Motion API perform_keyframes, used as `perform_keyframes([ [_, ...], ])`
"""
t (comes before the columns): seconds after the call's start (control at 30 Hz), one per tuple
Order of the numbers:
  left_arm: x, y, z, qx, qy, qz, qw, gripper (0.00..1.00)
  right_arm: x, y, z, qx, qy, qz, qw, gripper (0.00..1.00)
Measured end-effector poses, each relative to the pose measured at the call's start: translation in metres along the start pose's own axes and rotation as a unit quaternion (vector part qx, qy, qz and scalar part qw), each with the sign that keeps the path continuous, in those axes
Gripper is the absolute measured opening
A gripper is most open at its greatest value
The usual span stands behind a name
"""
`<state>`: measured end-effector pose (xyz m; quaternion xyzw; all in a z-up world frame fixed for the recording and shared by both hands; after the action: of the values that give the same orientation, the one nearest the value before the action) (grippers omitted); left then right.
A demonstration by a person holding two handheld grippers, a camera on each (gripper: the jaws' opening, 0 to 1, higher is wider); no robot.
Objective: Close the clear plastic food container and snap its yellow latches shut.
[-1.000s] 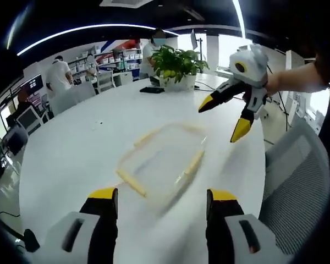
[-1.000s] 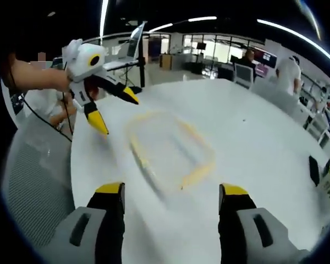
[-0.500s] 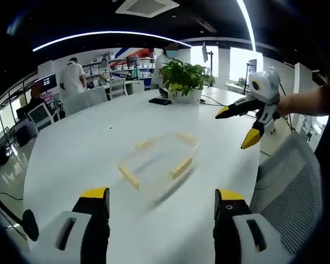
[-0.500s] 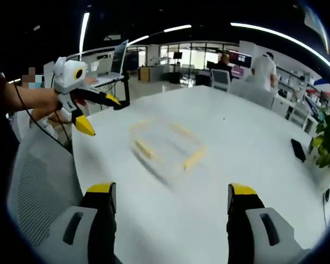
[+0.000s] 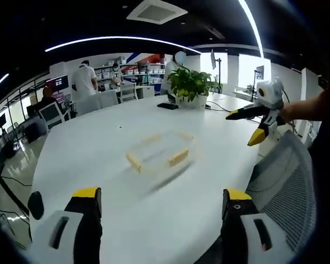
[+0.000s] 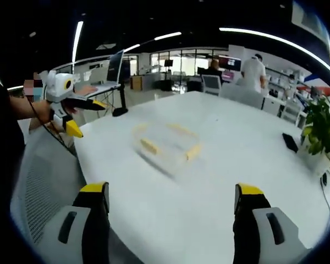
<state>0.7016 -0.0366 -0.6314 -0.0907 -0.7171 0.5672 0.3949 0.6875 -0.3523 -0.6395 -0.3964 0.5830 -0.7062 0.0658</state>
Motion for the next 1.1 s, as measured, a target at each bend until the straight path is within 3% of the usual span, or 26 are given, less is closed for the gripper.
perform_keyframes([
  [0.33,0.009,0.003,0.002,0.005,-0.009,0.007,0.9999,0.99,0.01,0.006,-0.002,0.013,0.006,0.003,0.9999,0.99],
  [0.6,0.007,0.006,0.008,-0.001,-0.005,-0.002,1.0,0.99,0.01,0.01,-0.008,0.01,0.003,-0.001,0.9999,0.99],
  [1.1,0.013,0.007,0.008,0.007,-0.014,0.009,0.9998,0.99,0.016,0.009,-0.009,0.018,0.005,0.002,0.9998,0.99],
])
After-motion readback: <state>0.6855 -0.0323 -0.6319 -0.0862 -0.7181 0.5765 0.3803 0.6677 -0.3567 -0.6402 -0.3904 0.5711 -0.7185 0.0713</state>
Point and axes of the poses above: the point that each gripper's makers call its tool centre point, and the gripper's own axes: x roughly backward along the fingers, z roughly to its right, y roughly out of its underside, the point moved 6 cm from there along x, roughly backward along the fingers, and after that the axes turned 1 degree about z, right-handed, at the moved point
